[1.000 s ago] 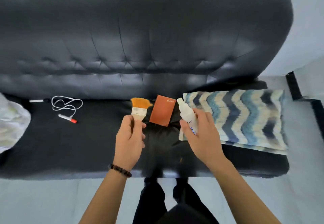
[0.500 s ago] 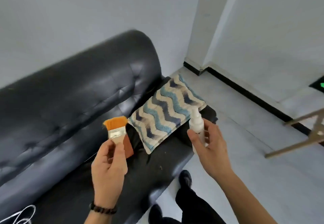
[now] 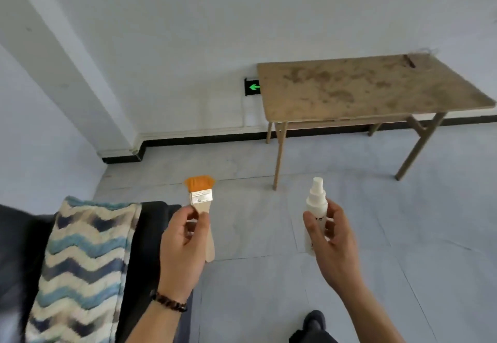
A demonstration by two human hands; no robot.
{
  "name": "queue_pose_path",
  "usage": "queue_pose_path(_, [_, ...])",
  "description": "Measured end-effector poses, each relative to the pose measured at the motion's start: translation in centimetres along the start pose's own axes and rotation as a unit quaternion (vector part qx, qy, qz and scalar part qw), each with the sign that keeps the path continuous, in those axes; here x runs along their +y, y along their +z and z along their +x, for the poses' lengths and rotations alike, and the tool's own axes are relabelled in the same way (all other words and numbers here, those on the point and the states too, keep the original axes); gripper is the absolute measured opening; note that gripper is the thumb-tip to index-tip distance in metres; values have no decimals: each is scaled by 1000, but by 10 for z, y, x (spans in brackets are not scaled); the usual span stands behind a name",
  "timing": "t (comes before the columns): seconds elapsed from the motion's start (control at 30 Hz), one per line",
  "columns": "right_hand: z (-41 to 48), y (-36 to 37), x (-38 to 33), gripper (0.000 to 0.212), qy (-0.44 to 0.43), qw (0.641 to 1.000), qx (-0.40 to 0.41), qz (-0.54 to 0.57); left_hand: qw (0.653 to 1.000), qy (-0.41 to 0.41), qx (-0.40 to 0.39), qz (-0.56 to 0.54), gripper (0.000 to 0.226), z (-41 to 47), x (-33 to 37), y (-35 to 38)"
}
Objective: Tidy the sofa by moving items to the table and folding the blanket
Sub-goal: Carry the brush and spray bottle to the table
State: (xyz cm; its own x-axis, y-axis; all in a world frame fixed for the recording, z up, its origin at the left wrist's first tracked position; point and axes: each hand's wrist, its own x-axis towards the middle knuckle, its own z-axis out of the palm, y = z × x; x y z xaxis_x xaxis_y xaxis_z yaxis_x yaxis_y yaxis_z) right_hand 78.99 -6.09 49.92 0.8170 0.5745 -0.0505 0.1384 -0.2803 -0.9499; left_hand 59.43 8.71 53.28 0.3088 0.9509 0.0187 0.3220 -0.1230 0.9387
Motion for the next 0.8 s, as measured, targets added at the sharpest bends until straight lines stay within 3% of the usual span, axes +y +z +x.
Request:
queue_pose_path(0.07, [31, -39, 21, 35, 20, 1000, 19, 9, 1000, 5, -10, -4, 17, 11, 18, 61])
queue_pose_path(0.13, [66, -76, 34, 31, 30, 999, 32, 17, 1000, 12, -19, -15, 10, 23, 41, 118])
queue_pose_path(0.3, [151, -154, 38, 49, 22, 998, 50, 14, 997, 37, -66, -26, 7, 54, 92, 236])
queue_pose_path(0.5, [246, -210, 67, 43, 44, 996, 73, 14, 993, 28, -109, -21, 19, 102, 113, 347])
queue_pose_path(0.8, [469, -304, 99, 35, 70, 987, 146, -21, 977, -14, -203, -70, 8, 246, 149, 580])
